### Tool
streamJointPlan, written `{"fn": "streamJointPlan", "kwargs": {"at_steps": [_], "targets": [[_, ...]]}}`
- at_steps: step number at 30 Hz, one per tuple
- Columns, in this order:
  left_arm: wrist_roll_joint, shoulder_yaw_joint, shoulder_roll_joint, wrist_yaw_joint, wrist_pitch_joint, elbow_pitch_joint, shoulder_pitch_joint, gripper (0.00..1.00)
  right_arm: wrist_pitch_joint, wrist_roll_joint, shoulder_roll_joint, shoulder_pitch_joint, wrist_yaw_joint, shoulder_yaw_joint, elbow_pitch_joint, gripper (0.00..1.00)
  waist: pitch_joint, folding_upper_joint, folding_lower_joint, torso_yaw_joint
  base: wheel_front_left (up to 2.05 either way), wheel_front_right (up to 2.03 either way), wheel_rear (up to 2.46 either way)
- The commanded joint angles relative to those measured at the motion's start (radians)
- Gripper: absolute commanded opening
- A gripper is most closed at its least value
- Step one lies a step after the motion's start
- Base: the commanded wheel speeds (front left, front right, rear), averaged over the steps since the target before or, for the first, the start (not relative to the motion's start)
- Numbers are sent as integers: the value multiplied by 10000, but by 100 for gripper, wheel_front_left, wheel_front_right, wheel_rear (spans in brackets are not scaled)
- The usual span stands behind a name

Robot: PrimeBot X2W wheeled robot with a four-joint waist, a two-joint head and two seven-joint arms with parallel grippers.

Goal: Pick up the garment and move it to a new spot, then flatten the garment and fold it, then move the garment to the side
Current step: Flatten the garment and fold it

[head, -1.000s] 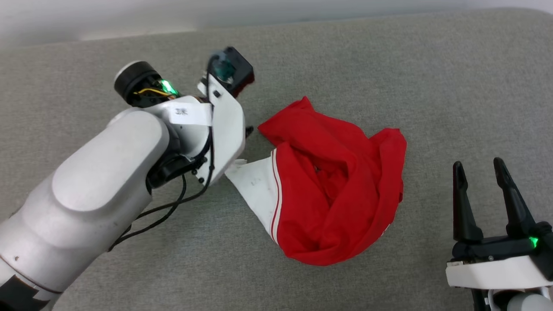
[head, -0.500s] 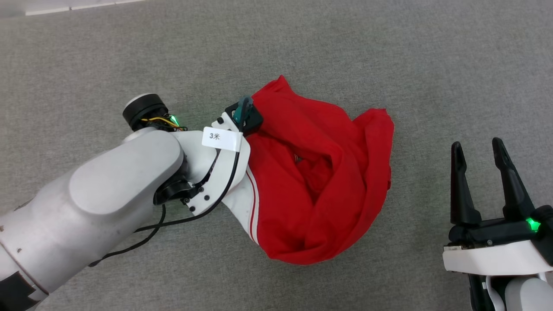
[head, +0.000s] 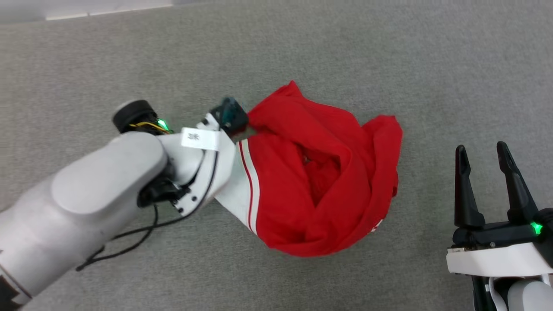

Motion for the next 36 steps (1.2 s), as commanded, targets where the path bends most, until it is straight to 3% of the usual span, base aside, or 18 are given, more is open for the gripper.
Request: {"fn": "streamJointPlan", "kwargs": {"at_steps": [1,10,15,16,20,25,32,34,36], "targets": [[-130,55,201,29,-228,171,-155,0,-16,-59,27,131,-3,7,0,100,-272,0,-1,276,0,0,0],[-739,136,1299,115,-896,1474,457,0,-16,-229,26,360,-3,35,13,100,-593,0,-1,625,0,0,0],[-1137,272,1224,230,-1522,2335,1185,0,-16,-288,26,489,-3,-12,91,100,-710,0,-1,694,0,0,0],[-1084,325,1116,301,-1847,2412,1265,100,-16,-336,26,515,-3,-41,97,100,-784,0,-1,734,0,0,0],[-795,665,988,564,-3412,2653,1447,100,-16,-489,27,495,-3,-116,65,100,-1163,0,-1,864,0,0,0],[-303,1312,1040,1212,-6420,2493,2020,100,-16,-954,26,248,-3,-271,-205,100,-1716,0,-1,1055,0,0,0],[-20,2164,955,2792,-10130,1898,3459,100,-16,-1350,-735,-727,-3,-440,-860,100,-2173,0,-1,1418,0,0,0],[79,2506,830,3240,-10588,1648,3895,100,-16,-1355,-1125,-1120,-3,-394,-968,100,-2192,0,-1,1512,0,0,0],[652,3510,585,3978,-10739,926,4561,100,-16,-1247,-1733,-1753,-3,-165,-1098,100,-2167,0,-1,1645,0,0,0]]}}
